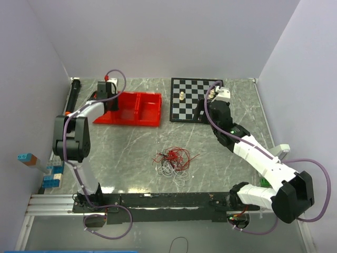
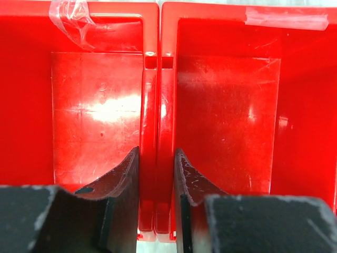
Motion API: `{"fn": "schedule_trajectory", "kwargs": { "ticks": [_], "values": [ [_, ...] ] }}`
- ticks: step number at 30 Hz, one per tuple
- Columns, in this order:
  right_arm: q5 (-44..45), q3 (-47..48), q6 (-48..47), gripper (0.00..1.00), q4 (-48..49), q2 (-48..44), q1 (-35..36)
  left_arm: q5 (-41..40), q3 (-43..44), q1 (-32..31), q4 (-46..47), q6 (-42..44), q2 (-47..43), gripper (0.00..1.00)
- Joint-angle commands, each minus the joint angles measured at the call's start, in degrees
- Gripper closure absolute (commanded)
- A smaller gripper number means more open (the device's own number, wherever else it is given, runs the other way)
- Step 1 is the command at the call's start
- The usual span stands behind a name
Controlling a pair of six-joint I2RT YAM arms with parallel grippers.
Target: Untangle the cables
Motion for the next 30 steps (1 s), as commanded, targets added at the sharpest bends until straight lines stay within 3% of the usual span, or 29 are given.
{"fn": "schedule_trajectory", "kwargs": {
  "ticks": [1,11,16,23,30],
  "values": [
    [0.19,-0.72,2.04,0.13,0.38,1.26,0.67,-0.36,-9.67,-1.26,-4.57,5.73,-8.27,0.99],
    [0.36,-2.84,4.14,0.13,2.23,7.22,10.60,2.10,-23.65,-7.14,-8.78,4.94,-23.39,0.90],
    [-2.45,0.58,4.85,0.12,2.06,12.76,11.74,2.54,-26.21,-11.10,-9.40,3.62,-26.48,0.74],
    [-3.68,3.49,6.08,0.13,0.12,19.09,15.08,5.00,-25.43,-11.81,-11.68,-0.16,-27.27,0.45],
    [-6.14,-1.34,9.06,0.14,2.14,18.48,17.54,10.45,-20.42,-11.02,-17.39,-1.65,-28.85,0.34]
  ]
}}
